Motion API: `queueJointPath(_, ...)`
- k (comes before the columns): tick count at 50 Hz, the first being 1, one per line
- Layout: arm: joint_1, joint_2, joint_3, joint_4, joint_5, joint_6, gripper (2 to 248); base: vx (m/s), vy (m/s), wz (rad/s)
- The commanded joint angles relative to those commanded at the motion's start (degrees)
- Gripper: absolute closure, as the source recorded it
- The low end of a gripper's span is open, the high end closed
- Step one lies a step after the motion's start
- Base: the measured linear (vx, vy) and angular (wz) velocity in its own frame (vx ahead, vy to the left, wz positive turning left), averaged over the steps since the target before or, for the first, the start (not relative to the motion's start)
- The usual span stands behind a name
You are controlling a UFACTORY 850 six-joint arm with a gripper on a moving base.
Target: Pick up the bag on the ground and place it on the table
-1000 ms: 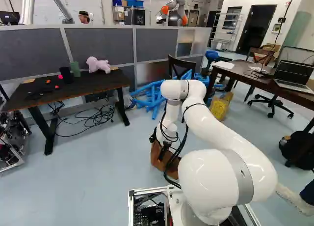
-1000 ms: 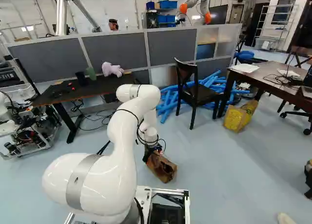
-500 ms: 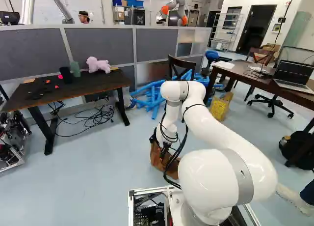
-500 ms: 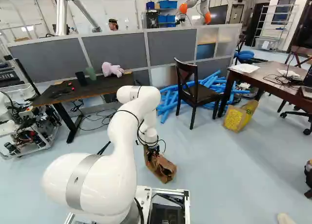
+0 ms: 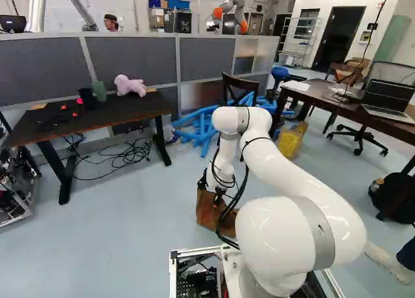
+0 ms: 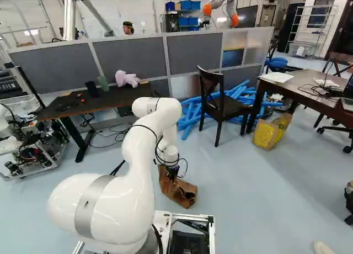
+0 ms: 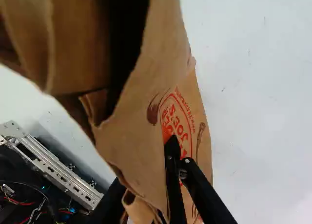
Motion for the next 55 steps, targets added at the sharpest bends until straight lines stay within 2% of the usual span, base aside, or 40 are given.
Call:
queueJointPath(13,0.0,0.86,0.82,0.0,0.0,0.0,227,0.0,0.0,0.0)
queueJointPath(55,0.01,9.96,9.18,2.09,-1.02,0.0,227,0.0,0.0,0.0)
